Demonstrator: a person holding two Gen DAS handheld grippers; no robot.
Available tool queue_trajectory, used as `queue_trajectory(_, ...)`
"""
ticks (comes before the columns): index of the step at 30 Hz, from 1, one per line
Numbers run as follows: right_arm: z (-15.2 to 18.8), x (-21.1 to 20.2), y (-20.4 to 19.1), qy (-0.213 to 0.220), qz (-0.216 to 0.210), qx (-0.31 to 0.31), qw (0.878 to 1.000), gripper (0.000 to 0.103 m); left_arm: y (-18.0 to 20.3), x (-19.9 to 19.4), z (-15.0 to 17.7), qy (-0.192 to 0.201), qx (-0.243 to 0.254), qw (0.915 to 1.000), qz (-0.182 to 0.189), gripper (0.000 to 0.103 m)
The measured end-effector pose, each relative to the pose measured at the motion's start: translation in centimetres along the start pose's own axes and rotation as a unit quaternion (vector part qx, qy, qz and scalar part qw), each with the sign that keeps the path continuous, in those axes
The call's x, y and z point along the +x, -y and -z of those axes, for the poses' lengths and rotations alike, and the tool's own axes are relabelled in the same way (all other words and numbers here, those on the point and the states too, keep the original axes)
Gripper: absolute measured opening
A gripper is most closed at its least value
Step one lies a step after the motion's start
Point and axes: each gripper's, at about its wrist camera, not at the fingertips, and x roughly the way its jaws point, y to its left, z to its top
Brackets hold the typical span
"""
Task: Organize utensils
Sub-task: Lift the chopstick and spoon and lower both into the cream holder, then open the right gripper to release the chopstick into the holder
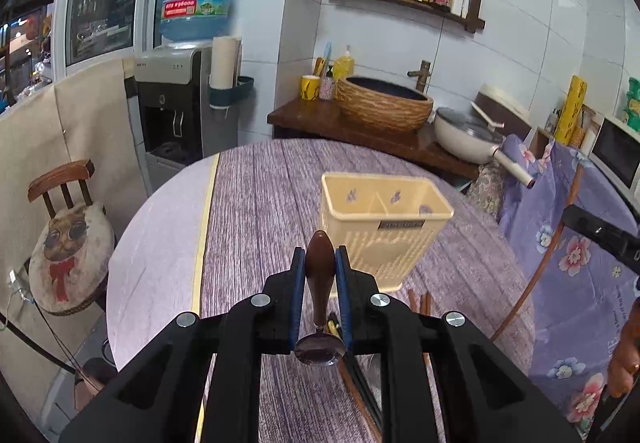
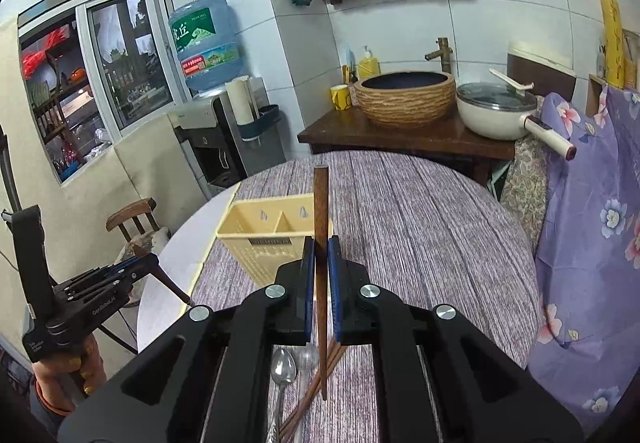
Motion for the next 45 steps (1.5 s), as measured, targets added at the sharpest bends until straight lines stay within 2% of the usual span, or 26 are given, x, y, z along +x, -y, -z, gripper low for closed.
queue_trajectory(5, -4.4, -0.3, -1.4, 0.035, 0.0, 0.002, 0.999, 0.008, 1.1, -1.8, -5.0, 0.036, 0.008, 0.9993, 0.009, 0.016)
queue_trajectory(9, -8.8, -0.5, -3.2, 0.08, 0.01, -0.005, 0.997, 0.008, 2.1, -2.8, -9.8, 0.069, 0.003, 0.9975, 0.013, 0.016)
queue_trajectory(12, -11.6, 0.1, -4.3, 0.11, 0.022, -0.004, 0.994, 0.008, 3.1, -2.2, -12.2, 0.083, 0.001, 0.9964, 0.02, 0.016)
queue_trajectory(15, -13.0, 1.4, -4.7, 0.127, 0.034, -0.003, 0.991, 0.008, 3.9, -0.3, -12.9, 0.078, -0.001, 0.9967, 0.022, 0.016)
queue_trajectory(21, -12.1, 6.4, -4.4, 0.111, 0.053, -0.006, 0.992, 0.008, 4.0, 5.4, -10.9, 0.034, -0.005, 0.9993, 0.018, 0.016)
queue_trajectory(30, -8.1, 12.2, -3.1, 0.047, 0.056, -0.001, 0.997, 0.008, 2.4, 10.9, -6.9, -0.033, -0.012, 0.9993, 0.012, 0.016)
queue_trajectory(36, -6.2, 13.9, -2.6, 0.022, 0.059, -0.003, 0.998, 0.008, 2.0, 12.5, -5.4, -0.058, -0.013, 0.9981, 0.014, 0.016)
queue_trajectory(41, -6.0, 14.1, -2.6, 0.028, 0.064, -0.01, 0.998, 0.008, 2.1, 13.5, -4.6, -0.07, -0.011, 0.9974, 0.012, 0.016)
queue_trajectory(45, -5.8, 14.0, -2.4, 0.03, 0.061, -0.007, 0.998, 0.008, 2.2, 13.1, -4.6, -0.063, -0.009, 0.9978, 0.02, 0.016)
